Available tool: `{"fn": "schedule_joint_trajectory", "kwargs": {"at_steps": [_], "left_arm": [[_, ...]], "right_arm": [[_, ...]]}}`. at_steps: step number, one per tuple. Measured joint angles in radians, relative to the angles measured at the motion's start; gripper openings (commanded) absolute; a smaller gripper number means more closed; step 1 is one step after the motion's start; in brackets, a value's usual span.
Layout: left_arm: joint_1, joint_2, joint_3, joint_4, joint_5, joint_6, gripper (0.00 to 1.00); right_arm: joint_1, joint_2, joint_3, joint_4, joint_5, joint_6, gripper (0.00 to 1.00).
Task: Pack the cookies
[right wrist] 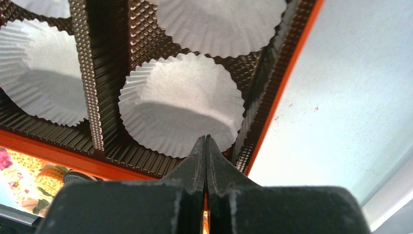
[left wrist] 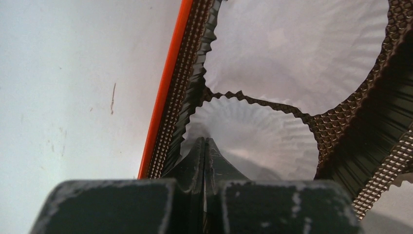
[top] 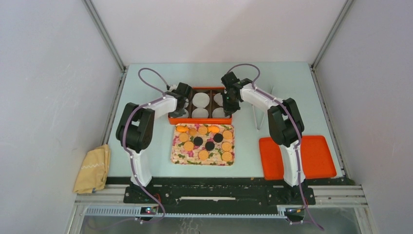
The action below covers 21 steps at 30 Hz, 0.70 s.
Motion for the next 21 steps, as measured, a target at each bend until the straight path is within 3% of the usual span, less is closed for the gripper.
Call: {"fn": "schedule_joint_trajectory", "kwargs": {"at_steps": [4,10,13,16,18,21], "left_arm": [[0.0,-0.026,-0.032,0.021,0.001,0.002,0.0],[-0.003,-0.115,-0.037,0.031,0.028,0.008,0.22],[-0.012,-0.222,-0.035,0.043,0.041,0.023,0.37],[-0.029,-0.35,-0.034,0.061,0.049,0.029,0.4],[-0.043,-0.422,-0.034,0.072,0.055,0.031,0.44],[-0.074,-0.494,-0.034,0.091,0.071,0.039,0.54]], "right_arm": [[0.002,0.0,0.0,0.013,0.003,-0.008,0.03],[0.031,-0.028,0.0,0.02,0.066,-0.043,0.32],[0.049,-0.095,0.0,0.022,0.102,-0.052,0.56],[0.06,-0.197,-0.006,0.032,0.146,-0.053,0.76],[0.062,-0.262,-0.013,0.036,0.178,-0.046,0.85],[0.059,-0.339,-0.033,0.036,0.254,-0.041,0.88]]}}
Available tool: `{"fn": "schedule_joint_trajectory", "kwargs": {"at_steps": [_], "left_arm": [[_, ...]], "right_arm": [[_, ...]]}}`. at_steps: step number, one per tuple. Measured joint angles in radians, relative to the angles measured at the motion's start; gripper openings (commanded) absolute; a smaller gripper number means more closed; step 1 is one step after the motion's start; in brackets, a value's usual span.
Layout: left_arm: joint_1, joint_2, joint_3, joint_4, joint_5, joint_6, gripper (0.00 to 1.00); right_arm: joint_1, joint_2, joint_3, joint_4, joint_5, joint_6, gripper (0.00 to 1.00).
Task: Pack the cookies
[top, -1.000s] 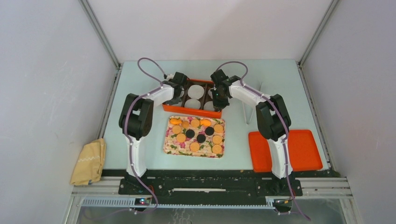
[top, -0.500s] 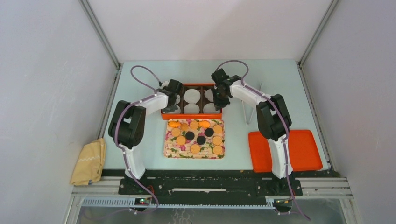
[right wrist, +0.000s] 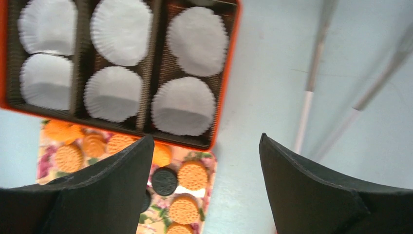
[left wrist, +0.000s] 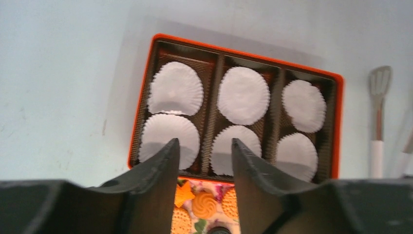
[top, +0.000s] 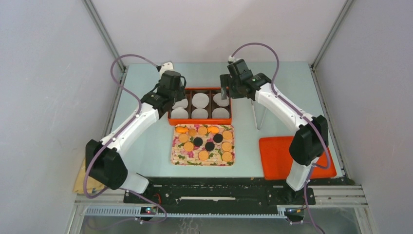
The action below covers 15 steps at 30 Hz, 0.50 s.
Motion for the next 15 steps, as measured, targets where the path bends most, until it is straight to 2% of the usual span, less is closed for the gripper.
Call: {"fn": "schedule_joint_trajectory", "kwargs": {"at_steps": [5,9,15], "left_arm": [[-0.087,-0.031,-0.021,0.031,0.031,0.016,0.56],[-0.148,-0.027,-0.07,0.038,0.062,0.016,0.56],[-0.16,-0.021,-0.09,0.039,0.079,0.016,0.56]], "right_arm": [[-0.051,-0.037,-0.117,0.0,0.072,0.026,0.91],[-0.132,-0.037,-0.286,-0.005,0.072,0.06,0.92],[-0.208,-0.031,-0.361,-0.011,0.075,0.077,0.93]]}}
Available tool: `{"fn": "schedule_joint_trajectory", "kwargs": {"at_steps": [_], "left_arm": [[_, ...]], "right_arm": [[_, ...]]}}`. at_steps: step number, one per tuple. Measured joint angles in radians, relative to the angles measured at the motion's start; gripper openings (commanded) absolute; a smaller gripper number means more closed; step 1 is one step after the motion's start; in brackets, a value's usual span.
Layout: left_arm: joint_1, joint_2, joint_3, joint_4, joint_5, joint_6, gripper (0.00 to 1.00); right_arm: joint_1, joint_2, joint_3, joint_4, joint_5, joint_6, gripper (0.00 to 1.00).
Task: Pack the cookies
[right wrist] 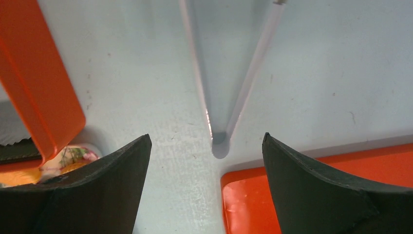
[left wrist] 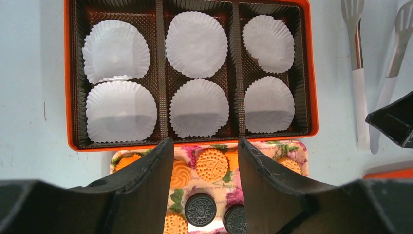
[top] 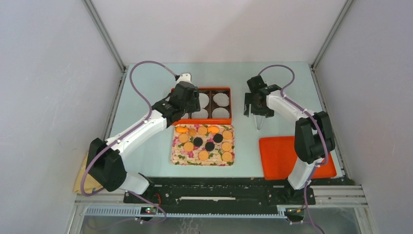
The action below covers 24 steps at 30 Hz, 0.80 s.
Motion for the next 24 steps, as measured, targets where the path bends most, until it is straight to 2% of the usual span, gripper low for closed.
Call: {"fn": "schedule_joint_trajectory", "kwargs": {"at_steps": [11,20,24], "left_arm": [[0.0,0.0,-0.018,0.012,-0.003,0.0,0.55],[0.0,0.028,-0.022,0.016,0.0,-0.001,0.53],[0.0,0.034,-0.022,0.016,0.0,-0.001,0.53]], "right_arm": [[-0.099,0.148,0.006,0.065,-0.089,0.012,0.92],[-0.124,0.273,0.18,0.061,-0.09,0.015,0.9],[-0.123,0.302,0.208,0.056,-0.092,0.015,0.89]]}}
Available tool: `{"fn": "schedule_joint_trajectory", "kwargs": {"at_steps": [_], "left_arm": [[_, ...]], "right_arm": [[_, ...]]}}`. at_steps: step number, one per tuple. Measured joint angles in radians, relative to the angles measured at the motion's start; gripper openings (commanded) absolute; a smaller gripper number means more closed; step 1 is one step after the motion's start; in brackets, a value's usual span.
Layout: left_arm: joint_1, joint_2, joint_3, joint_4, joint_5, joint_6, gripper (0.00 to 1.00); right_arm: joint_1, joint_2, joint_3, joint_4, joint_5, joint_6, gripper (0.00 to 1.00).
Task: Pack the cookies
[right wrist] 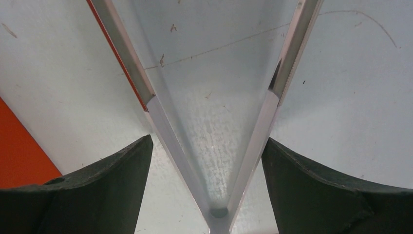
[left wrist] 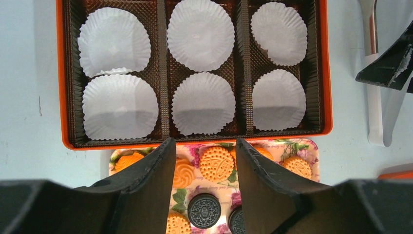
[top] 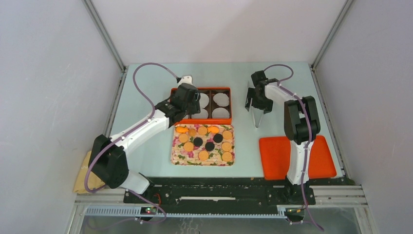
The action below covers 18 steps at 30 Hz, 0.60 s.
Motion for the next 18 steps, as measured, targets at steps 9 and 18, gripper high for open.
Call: {"fn": "schedule_joint_trajectory", "kwargs": {"at_steps": [9,18], "left_arm": [[0.0,0.005,0.0,0.0,0.016,-0.011,0.52],[-0.008,0.005,0.0,0.0,0.032,-0.017,0.52]], "right_arm": [[0.0,0.001,-0.026,-0.016,-0.003,0.013,0.74],[0.001,-0.016,-0.056,0.009,-0.006,0.018,0.77]]}}
